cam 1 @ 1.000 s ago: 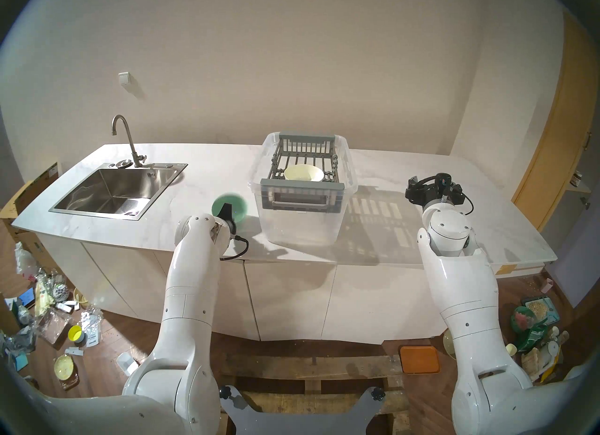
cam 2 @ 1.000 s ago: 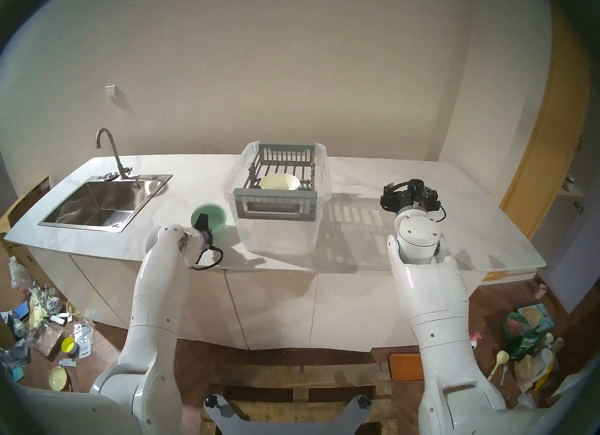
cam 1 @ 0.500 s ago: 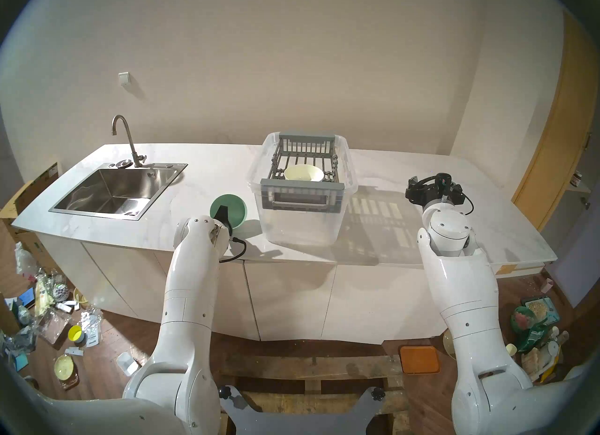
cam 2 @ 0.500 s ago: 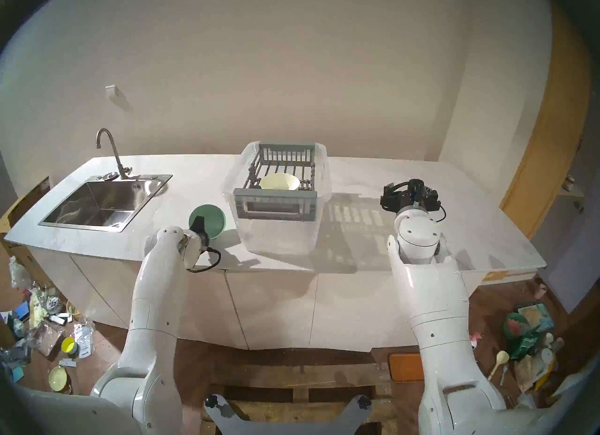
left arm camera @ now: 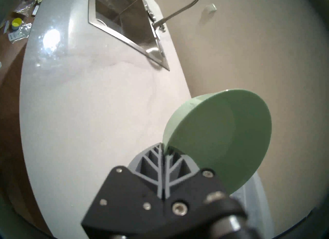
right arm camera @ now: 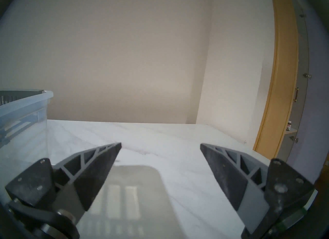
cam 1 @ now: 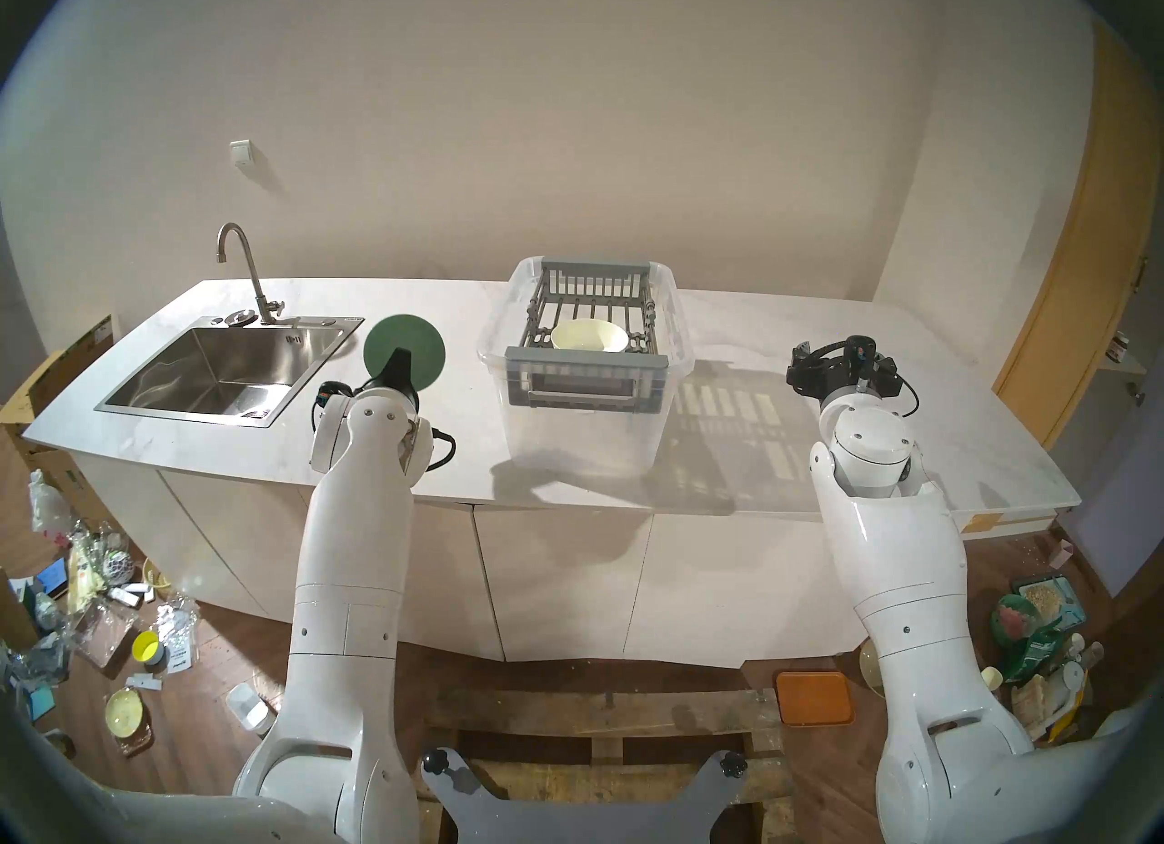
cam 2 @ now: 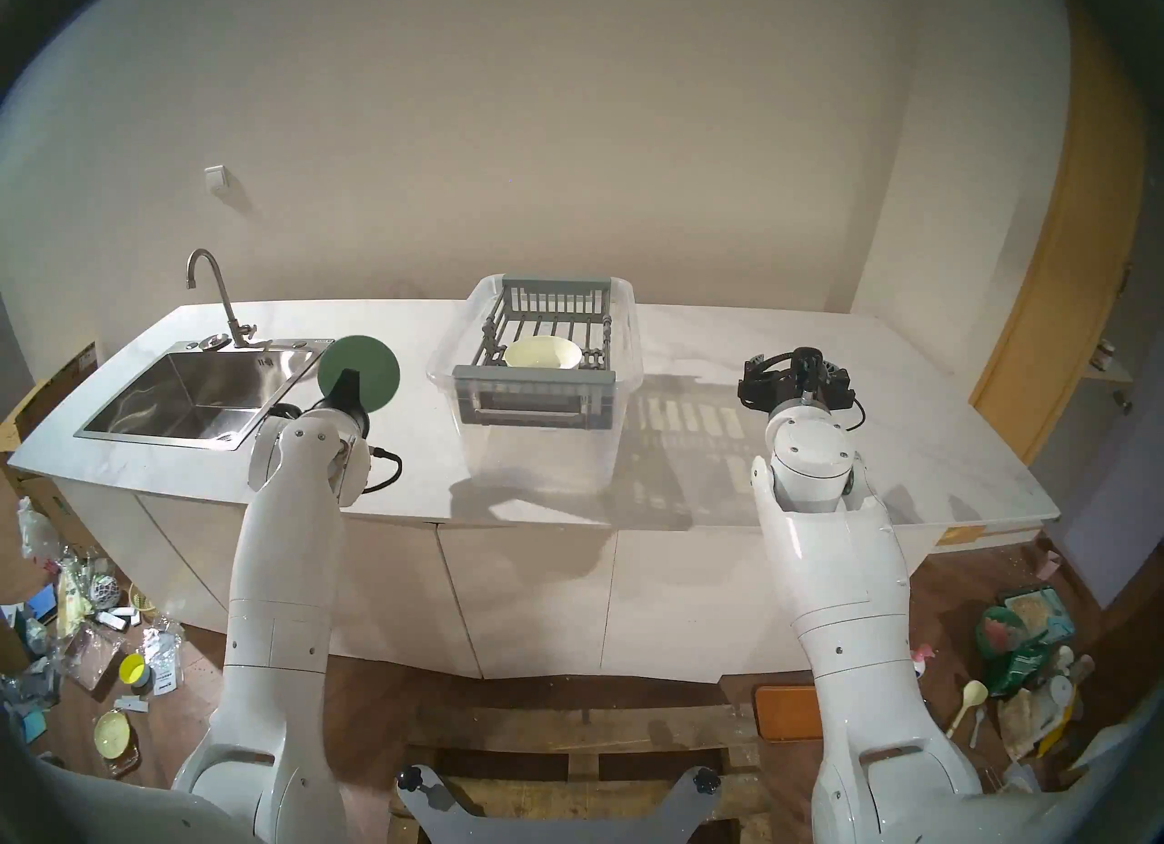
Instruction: Place the plate or bowl neatly into the plate slot of the drying rack
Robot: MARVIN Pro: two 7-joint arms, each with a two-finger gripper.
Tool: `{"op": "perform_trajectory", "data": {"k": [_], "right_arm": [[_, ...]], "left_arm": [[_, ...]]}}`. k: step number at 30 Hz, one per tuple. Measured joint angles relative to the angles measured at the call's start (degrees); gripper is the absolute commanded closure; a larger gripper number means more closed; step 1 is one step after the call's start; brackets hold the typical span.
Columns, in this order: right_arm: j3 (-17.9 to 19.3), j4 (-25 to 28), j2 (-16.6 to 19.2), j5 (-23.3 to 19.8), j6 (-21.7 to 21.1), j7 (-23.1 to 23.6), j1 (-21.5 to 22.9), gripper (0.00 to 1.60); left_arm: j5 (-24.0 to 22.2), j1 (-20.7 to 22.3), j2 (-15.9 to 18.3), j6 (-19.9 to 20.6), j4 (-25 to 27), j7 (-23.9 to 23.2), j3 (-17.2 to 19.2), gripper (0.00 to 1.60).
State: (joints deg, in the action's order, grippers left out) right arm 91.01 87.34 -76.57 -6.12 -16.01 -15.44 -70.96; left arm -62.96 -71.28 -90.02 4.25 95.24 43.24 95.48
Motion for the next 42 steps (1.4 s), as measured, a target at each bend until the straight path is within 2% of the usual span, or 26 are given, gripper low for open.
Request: {"op": "perform_trajectory", "data": {"k": [6, 10, 19, 34, 42], "right_arm": [[0.00, 0.00, 0.00, 0.00, 0.00, 0.00, 0.00, 0.00], [0.00, 0.00, 0.00, 0.00, 0.00, 0.00, 0.00, 0.00], [0.00, 0.00, 0.00, 0.00, -0.01, 0.00, 0.00, 0.00], [0.00, -0.02, 0.00, 0.00, -0.01, 0.00, 0.00, 0.00], [0.00, -0.01, 0.00, 0.00, -0.01, 0.01, 0.00, 0.00]], "left_arm": [[0.17, -0.42, 0.29, 0.02, 0.83, 0.61, -0.20, 1.60], [-1.40, 0.42, 0.27, 0.67, 0.42, 0.81, -0.07, 1.60], [-10.92, 4.00, 0.33, 4.42, -0.65, 0.92, 0.75, 1.60], [-17.69, 7.09, 0.49, 9.23, 2.63, 4.01, 1.34, 1.60], [-23.89, 9.29, -0.39, 11.79, 3.40, 6.40, 0.61, 1.60]]}}
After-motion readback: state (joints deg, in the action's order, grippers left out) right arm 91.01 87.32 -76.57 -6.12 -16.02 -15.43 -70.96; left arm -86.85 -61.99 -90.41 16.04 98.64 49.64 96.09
